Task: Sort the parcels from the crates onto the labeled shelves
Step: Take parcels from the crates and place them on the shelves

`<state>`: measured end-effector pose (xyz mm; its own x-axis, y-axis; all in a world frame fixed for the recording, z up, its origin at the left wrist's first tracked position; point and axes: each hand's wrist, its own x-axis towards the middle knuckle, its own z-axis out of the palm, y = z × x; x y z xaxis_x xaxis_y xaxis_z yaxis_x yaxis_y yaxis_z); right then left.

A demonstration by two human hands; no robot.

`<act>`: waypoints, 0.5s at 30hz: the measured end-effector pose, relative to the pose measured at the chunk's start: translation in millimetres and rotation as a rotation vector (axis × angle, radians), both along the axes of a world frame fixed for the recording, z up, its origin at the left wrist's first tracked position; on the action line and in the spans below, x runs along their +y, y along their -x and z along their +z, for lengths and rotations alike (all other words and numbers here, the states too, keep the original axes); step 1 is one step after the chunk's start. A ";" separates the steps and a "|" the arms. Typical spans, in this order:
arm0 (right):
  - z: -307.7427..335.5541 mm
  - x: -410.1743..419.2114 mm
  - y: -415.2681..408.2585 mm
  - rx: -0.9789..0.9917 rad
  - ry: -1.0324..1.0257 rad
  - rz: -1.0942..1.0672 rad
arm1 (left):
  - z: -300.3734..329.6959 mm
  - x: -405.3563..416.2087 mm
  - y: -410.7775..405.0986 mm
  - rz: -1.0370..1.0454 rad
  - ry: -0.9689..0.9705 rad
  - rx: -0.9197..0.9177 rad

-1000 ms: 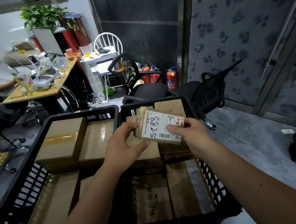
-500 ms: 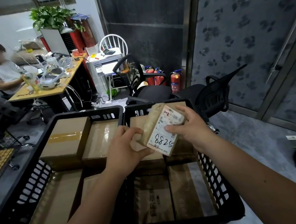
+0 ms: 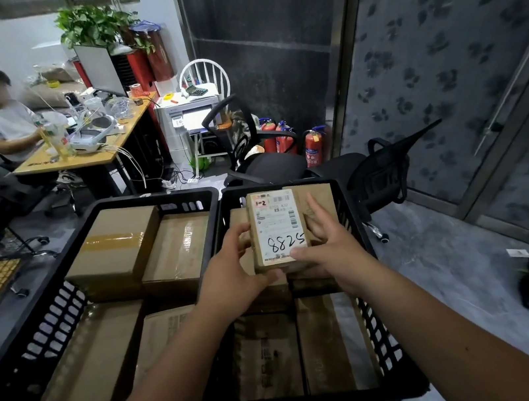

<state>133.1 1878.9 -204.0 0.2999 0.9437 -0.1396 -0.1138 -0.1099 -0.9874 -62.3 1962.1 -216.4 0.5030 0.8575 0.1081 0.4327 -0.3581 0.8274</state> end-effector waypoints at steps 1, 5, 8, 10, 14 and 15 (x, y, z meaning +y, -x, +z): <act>-0.6 -1.2 0.9 0.017 0.000 0.017 | -1.5 0.4 -0.1 0.000 0.006 0.010; -1.0 -1.1 7.8 -0.014 -0.009 0.005 | -4.9 1.0 0.9 -0.070 0.036 0.038; 0.8 -2.6 3.0 -0.081 -0.034 -0.039 | -8.5 9.4 7.9 -0.118 0.067 0.066; 2.0 -4.3 -0.2 -0.169 -0.042 -0.018 | -9.3 16.2 15.1 -0.122 0.072 0.077; -1.9 0.3 -0.3 -0.233 -0.053 0.006 | -2.9 25.9 21.4 -0.020 -0.004 0.068; -2.5 1.7 1.6 -0.234 -0.061 0.007 | -0.3 27.6 21.0 0.006 -0.025 0.052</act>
